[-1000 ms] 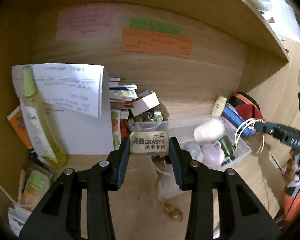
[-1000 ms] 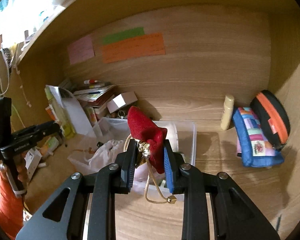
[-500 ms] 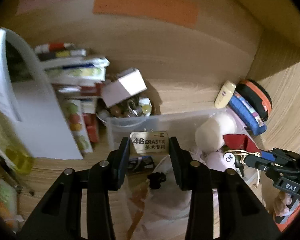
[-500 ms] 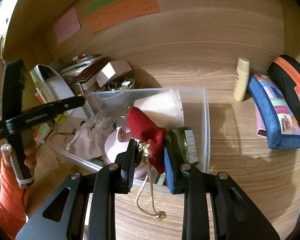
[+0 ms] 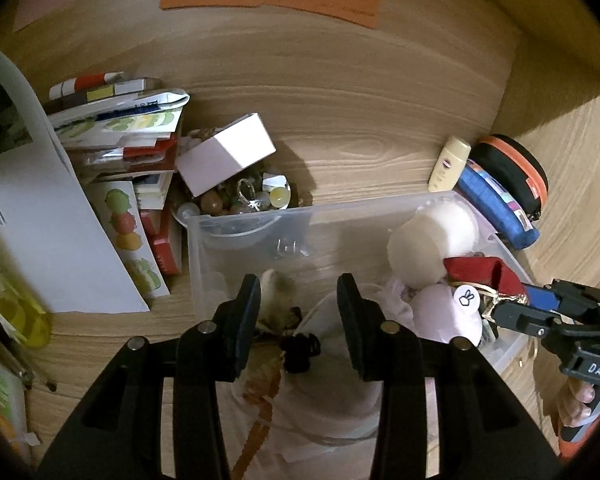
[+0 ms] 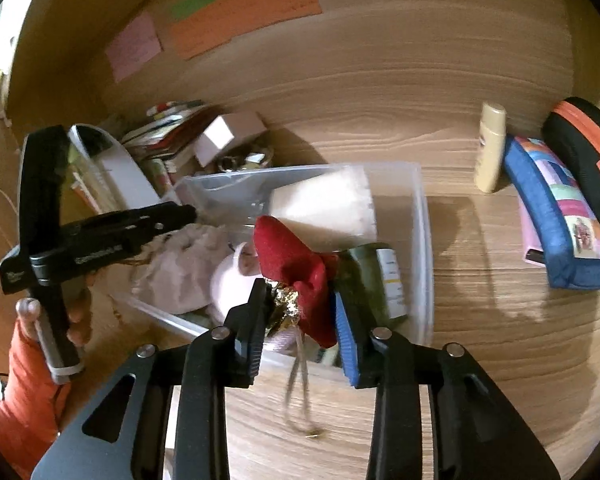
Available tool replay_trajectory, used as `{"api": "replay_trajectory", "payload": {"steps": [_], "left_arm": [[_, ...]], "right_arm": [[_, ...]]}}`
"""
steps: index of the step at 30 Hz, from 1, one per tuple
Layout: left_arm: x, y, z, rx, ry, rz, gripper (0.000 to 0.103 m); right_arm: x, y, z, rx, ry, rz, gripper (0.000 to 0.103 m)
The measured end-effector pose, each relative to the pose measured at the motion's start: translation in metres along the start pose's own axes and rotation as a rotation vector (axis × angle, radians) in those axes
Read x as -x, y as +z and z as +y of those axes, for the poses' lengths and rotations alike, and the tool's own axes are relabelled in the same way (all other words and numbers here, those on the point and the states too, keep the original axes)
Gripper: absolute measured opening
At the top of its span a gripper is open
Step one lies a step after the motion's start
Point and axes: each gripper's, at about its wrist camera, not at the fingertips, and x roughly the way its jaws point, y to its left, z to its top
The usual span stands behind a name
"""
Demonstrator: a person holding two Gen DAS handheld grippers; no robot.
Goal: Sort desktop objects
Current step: 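Carry the eraser and red pouch into the clear box and open both tools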
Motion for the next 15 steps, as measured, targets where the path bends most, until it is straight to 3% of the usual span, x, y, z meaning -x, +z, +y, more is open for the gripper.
{"api": "replay_trajectory", "payload": {"steps": [5, 10, 15], "left_arm": [[0.009, 0.003, -0.001, 0.006, 0.006, -0.030, 0.040], [0.032, 0.005, 0.001, 0.021, 0.025, -0.097, 0.060], [0.053, -0.001, 0.000, 0.029, 0.042, -0.134, 0.079]], "right_arm": [[0.007, -0.003, 0.015, 0.074, -0.062, -0.056, 0.054], [0.016, -0.003, 0.021, 0.102, -0.096, -0.112, 0.081], [0.017, -0.003, 0.019, 0.089, -0.096, -0.113, 0.087]]}}
